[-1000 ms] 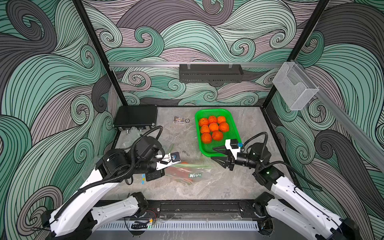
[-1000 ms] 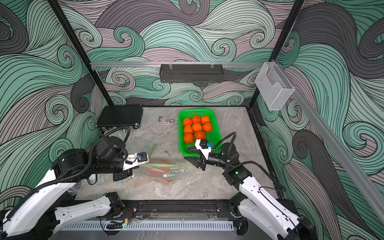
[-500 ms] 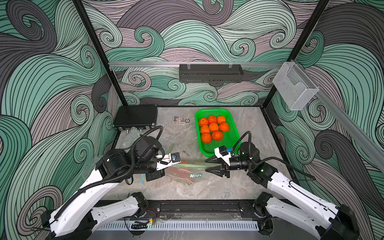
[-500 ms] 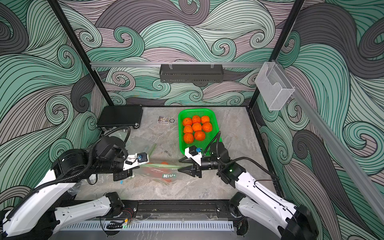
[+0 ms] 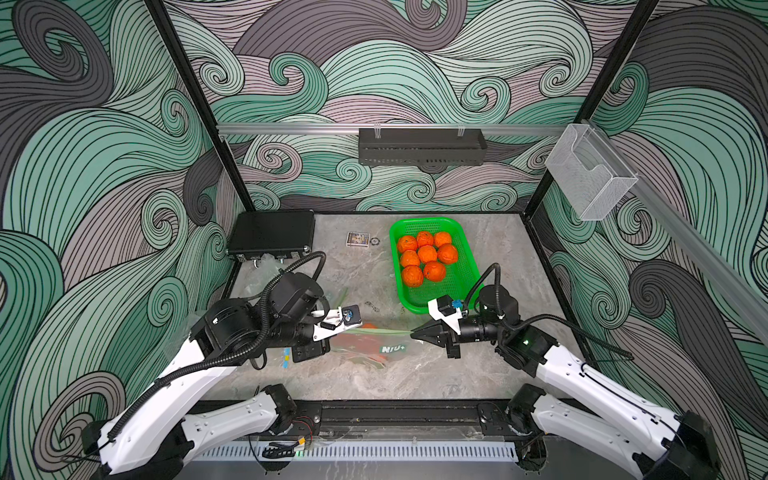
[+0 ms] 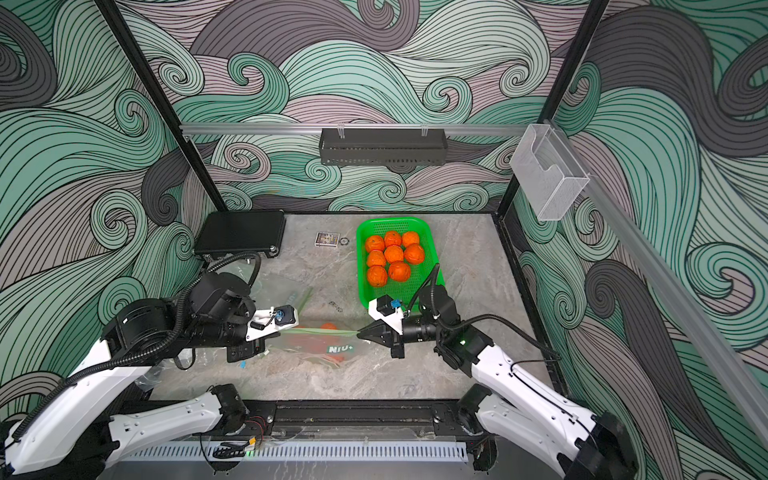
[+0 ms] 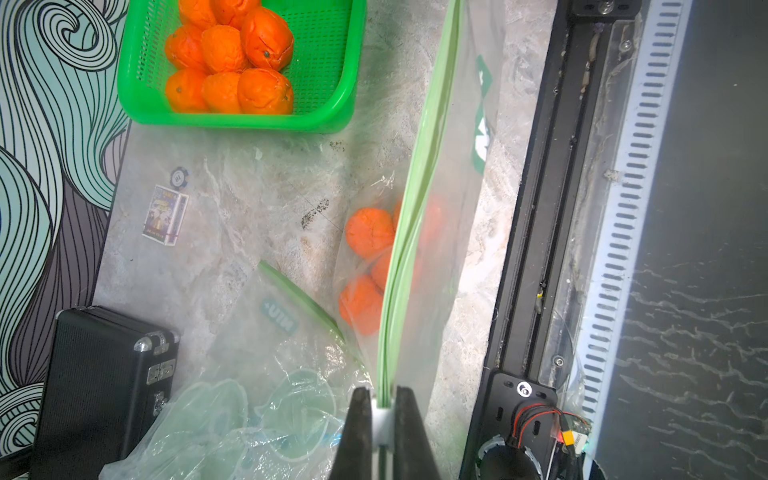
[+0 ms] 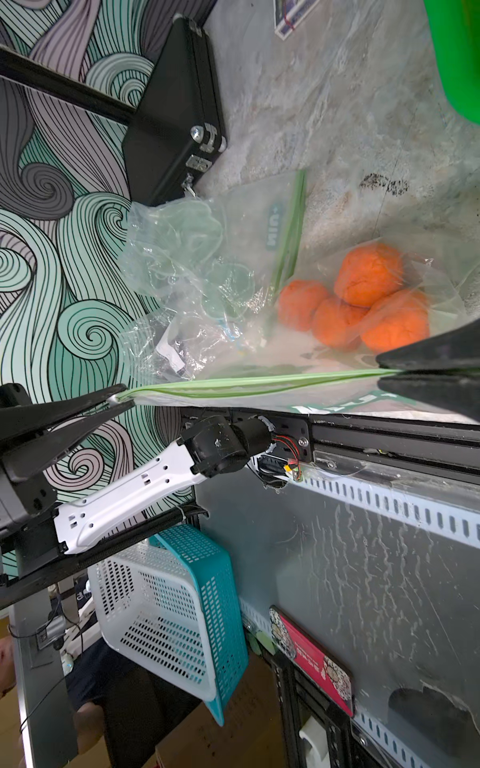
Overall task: Open the zip-top bag and take out the orange
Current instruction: Unzip the zipper on the zipper food storage bag.
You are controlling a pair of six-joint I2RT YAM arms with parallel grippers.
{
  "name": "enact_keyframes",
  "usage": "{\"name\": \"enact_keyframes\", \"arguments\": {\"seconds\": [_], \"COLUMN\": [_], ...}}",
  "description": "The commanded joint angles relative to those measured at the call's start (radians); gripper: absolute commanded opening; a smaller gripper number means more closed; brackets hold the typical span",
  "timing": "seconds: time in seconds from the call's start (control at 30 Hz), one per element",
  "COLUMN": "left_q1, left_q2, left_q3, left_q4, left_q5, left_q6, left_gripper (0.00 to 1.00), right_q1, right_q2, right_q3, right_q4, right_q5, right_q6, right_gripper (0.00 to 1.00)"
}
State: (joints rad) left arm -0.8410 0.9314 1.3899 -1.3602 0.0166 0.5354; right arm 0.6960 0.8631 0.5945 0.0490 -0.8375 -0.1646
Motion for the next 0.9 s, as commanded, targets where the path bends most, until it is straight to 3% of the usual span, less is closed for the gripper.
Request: {"name": "enact_keyframes", "arguments": {"seconds": [0.0, 0.27, 0.87], "left_q1": [0.005, 0.005, 0.006], "left_q2": [-0.02, -0.02, -0.032], "left_q3": [0.006, 0.009, 0.007], "left_q4": [-0.046, -0.059, -0.078], "left_q5": [-0.016, -0.028, -0.041], "left_q6": [0.0, -0.011, -0.026], "left_gripper": [0.0, 0.0, 0.01], "right_q1": [-0.041, -0.091, -0.099], "right_q2": [-0.032, -0.056, -0.053], "right_q3": [0.02, 0.01, -0.002], "right_q4": [0.003, 0.026, 0.032], "right_q5": [0.057, 0.093, 0.113], "right_q6": [-0.004, 0.018, 0.019], "right_gripper": [0.0, 0.0, 0.0]}}
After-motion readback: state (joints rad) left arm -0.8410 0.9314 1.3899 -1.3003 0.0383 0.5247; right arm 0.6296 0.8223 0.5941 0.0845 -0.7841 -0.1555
